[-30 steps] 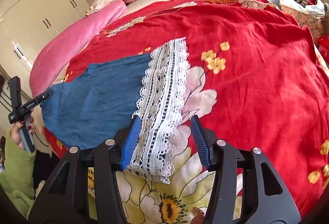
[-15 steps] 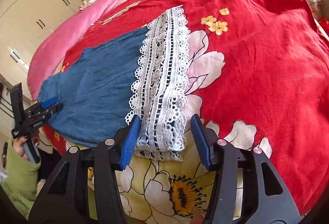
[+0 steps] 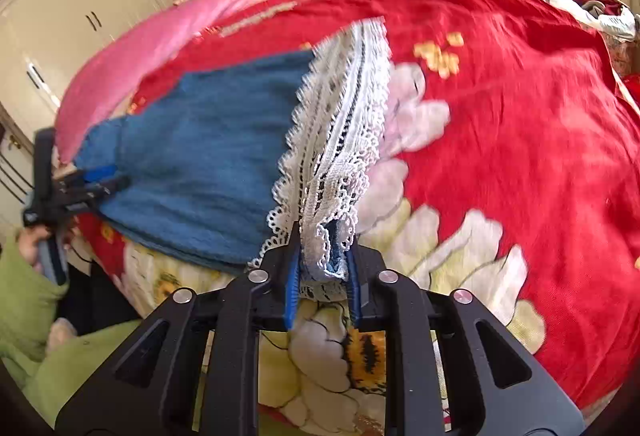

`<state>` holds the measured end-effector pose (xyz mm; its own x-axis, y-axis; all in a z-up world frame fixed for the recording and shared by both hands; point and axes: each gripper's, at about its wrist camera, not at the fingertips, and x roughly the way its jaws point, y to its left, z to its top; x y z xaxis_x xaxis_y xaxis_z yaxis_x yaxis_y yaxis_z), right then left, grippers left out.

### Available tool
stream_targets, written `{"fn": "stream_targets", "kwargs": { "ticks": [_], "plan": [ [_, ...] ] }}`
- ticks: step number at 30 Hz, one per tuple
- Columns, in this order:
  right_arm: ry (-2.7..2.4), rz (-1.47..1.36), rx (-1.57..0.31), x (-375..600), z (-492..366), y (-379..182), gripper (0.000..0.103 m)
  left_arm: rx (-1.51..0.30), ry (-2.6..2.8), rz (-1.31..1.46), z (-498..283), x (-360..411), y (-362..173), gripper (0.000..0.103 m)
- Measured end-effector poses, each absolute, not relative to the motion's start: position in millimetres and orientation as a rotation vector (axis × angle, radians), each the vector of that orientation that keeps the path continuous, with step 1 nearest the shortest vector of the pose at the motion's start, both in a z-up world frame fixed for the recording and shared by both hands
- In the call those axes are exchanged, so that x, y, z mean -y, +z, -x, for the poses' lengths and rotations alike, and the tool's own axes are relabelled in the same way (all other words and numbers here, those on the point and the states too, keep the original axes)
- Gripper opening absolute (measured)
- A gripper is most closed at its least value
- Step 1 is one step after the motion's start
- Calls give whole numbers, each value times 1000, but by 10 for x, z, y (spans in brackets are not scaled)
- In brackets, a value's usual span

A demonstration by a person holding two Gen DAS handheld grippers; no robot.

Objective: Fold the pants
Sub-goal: 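Release the lace hem and smooth the pants with both grippers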

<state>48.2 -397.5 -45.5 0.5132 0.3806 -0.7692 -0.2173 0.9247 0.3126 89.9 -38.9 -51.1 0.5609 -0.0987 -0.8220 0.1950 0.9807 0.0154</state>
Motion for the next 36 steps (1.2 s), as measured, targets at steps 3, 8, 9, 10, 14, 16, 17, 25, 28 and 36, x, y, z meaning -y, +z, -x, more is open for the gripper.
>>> {"fn": "stream_targets", "kwargs": {
  "ticks": [3,8,9,10,14,16,17,25,28,36],
  "plan": [
    [350,-239,-966,4009,-480,-533,14,-957,-177,-107,-904,382,-510,78],
    [329,-233,-959,4090,-441,-393,24,-940,-186,-94,-889,376,-470,77],
    [316,-224,-953,4097,-432,-364,28,-935,-185,-93,-885,380,-449,77],
    [301,-213,-942,4110,-425,-329,33,-928,-183,-91,-881,382,-426,77],
    [263,-187,-868,4178,-375,-125,37,-891,-198,-73,-857,409,-290,77],
    [271,-175,-830,4159,-368,-32,39,-864,-222,-64,-834,455,-192,78],
    [276,-171,-817,4125,-366,1,40,-855,-231,-61,-824,476,-156,78],
    [427,-68,-792,3537,-428,53,46,-799,-300,-76,-919,867,135,83],
    [478,-53,-824,3333,-485,-65,46,-816,-337,-94,-1020,1080,96,83],
    [486,-89,-936,3287,-511,-428,46,-940,-375,-191,-1250,1513,-475,84]
  ]
}}
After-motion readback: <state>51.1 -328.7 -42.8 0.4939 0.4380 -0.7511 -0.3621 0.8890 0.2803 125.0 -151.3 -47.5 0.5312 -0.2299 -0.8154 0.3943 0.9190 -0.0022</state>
